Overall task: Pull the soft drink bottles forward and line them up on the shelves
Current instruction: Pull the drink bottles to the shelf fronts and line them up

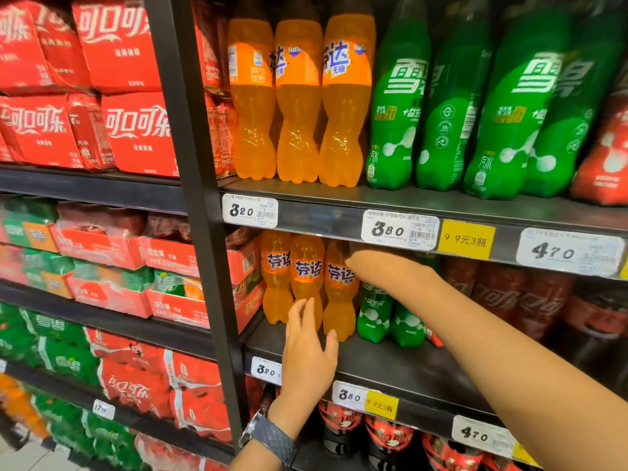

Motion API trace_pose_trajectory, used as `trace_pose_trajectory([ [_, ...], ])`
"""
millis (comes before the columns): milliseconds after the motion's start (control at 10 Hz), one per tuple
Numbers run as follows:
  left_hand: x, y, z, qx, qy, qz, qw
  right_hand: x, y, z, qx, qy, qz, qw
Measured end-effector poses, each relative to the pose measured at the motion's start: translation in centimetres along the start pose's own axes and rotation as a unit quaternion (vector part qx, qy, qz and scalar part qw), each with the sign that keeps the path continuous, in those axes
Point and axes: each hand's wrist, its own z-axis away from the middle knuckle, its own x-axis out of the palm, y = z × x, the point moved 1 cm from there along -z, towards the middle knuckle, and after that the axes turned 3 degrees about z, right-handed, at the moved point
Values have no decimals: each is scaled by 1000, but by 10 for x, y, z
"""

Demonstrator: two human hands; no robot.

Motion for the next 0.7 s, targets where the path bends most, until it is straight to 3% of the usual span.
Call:
trace_pose_trajectory([
  [100,-1,-6,-1,-27,-20,3,999,-1,-3,2,-339,-70,511,787],
  [200,1,-11,0,-40,-34,1,999,-1,9,10,-344,-29,436,831],
  [400,-4,-13,-2,-75,-49,39,995,3,9,32,-438,-42,427,790],
  [500,-21,-1,-9,-45,-23,52,997,-2,4,47,-455,-94,459,757],
  [600,-47,18,-24,12,0,38,999,-18,-3,60,-376,-236,525,726],
  [700,-67,21,-44,-3,23,31,999,-35,-6,64,-320,-320,562,693],
])
